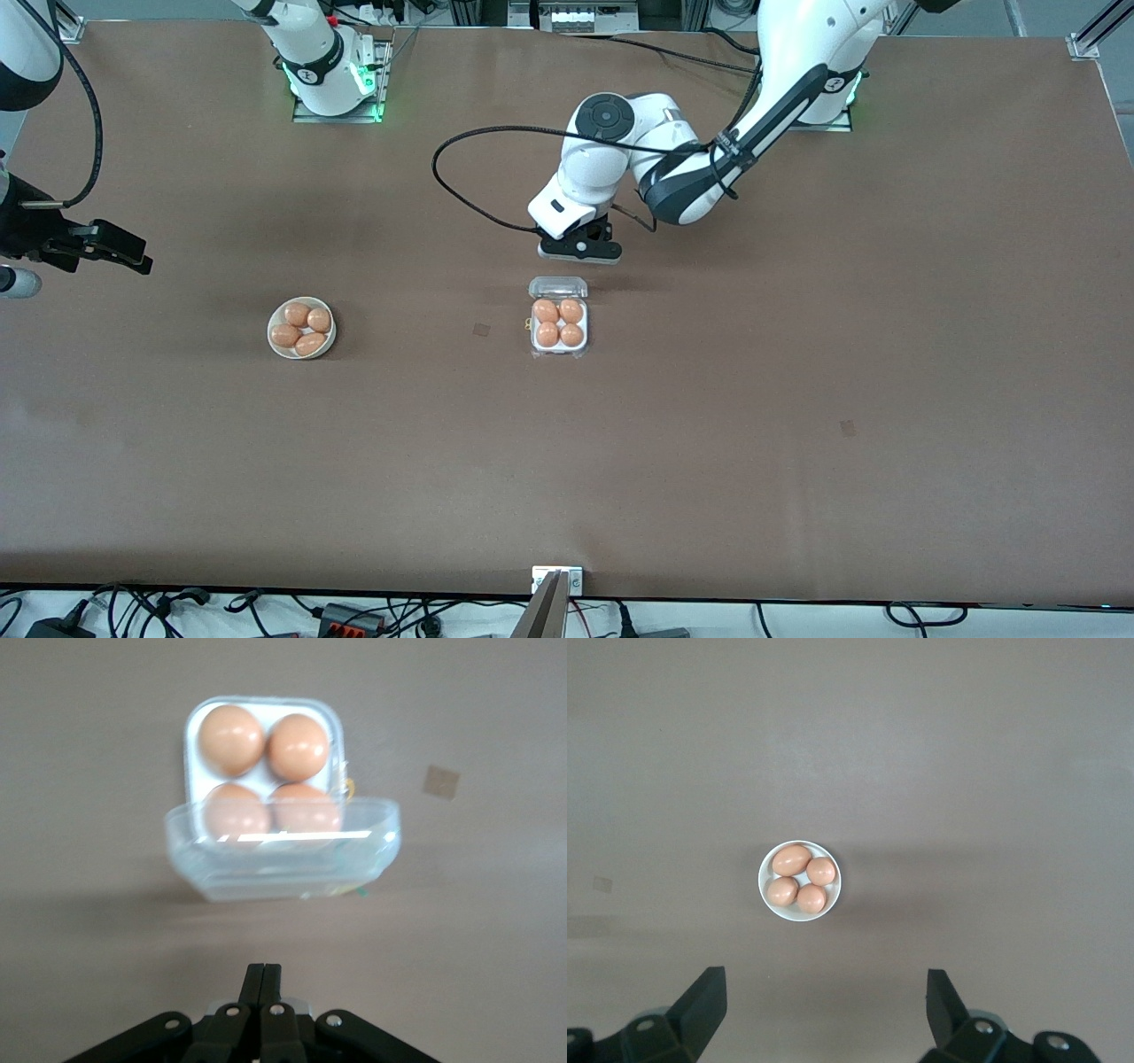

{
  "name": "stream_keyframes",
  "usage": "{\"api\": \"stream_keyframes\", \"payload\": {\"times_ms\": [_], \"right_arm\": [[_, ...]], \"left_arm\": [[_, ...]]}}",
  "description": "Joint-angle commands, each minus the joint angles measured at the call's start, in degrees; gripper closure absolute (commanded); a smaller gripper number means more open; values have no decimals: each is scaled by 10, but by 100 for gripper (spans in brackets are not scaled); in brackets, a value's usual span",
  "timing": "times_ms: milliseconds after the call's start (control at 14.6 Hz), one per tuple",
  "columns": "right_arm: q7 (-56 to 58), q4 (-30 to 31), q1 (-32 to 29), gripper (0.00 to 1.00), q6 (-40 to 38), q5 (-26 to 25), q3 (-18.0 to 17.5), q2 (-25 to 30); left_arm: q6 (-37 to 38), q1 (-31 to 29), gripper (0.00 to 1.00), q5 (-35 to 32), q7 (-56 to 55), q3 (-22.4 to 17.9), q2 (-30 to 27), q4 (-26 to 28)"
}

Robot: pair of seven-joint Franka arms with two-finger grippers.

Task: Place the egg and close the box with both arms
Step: 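Push the clear lid down over the eggs with the left gripper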

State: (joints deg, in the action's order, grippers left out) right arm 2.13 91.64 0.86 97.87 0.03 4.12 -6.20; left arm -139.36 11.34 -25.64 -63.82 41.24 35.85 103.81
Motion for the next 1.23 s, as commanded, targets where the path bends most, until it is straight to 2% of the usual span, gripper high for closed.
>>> {"api": "stream_keyframes", "payload": {"times_ms": [0, 205, 478, 546, 683, 751, 888, 1024, 1161], "right_arm": [[10, 7, -1, 0, -10, -6, 0, 12], [11, 6, -3, 0, -8, -4, 1, 8], [8, -2, -1, 0, -10, -2, 0, 8], [8, -2, -1, 0, -7, -2, 0, 8], [8, -3, 0, 0, -5, -7, 0, 7], [8, -2, -1, 0, -7, -6, 0, 7], [7, 0, -1, 0, 2, -3, 0, 7], [7, 9, -1, 0, 24, -3, 0, 8], [7, 10, -1, 0, 16, -3, 0, 11]], "left_arm": [[-30, 3, 98, -56, -10, -12, 37, -35], [-57, 3, 98, -143, -12, -36, 57, -71], [-45, -16, 98, -155, -8, -38, 30, -71], [-26, -21, 98, -155, -6, -34, 19, -68], [62, -24, 98, -154, 1, -20, -4, -71], [106, -31, 98, -148, 18, -4, -10, -77], [194, -78, 98, -144, 68, 57, -17, -79], [258, -147, 98, -144, 116, 129, -16, -79], [312, -191, 98, -144, 169, 169, -16, -79]]}}
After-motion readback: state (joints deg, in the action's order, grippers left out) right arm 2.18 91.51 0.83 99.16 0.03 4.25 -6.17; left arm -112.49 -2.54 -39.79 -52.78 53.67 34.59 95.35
